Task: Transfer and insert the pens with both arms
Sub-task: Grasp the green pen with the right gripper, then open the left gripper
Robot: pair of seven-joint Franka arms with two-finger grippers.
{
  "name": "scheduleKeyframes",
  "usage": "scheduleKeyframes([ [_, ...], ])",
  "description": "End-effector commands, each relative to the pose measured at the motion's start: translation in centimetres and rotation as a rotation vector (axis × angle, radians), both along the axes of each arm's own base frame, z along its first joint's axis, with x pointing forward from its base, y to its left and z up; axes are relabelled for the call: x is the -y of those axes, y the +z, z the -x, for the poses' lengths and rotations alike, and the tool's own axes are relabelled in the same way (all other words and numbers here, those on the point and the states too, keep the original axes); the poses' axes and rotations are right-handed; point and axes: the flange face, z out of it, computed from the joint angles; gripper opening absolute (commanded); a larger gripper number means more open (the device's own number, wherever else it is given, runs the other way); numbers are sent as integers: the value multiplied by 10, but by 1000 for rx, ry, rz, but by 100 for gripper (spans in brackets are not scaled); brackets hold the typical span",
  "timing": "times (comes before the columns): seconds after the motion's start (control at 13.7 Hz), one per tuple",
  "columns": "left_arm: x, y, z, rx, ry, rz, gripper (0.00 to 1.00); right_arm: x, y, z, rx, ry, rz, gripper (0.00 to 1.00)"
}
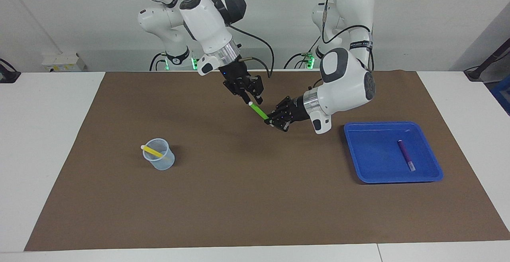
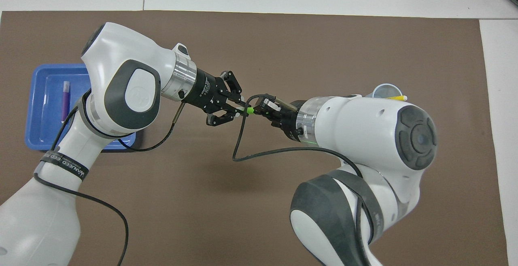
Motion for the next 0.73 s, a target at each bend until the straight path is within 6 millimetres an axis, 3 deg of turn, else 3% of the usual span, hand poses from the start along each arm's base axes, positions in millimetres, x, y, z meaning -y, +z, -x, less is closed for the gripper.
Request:
scheduleKeyframes([
  [0.0, -2, 4, 9, -7, 21, 5, 0, 11, -2, -4, -7, 8, -2, 44],
  [0.29, -2, 5, 9, -6, 22, 5, 0, 19, -4, -9, -7, -6, -1, 34],
  [0.51, -3, 4, 8, -6, 24, 4, 0, 18, -4, -10, -6, -9, -2, 25],
  [0.66, -3, 4, 8, -4, 24, 3, 0, 14, -4, -9, -4, -12, -7, 25],
])
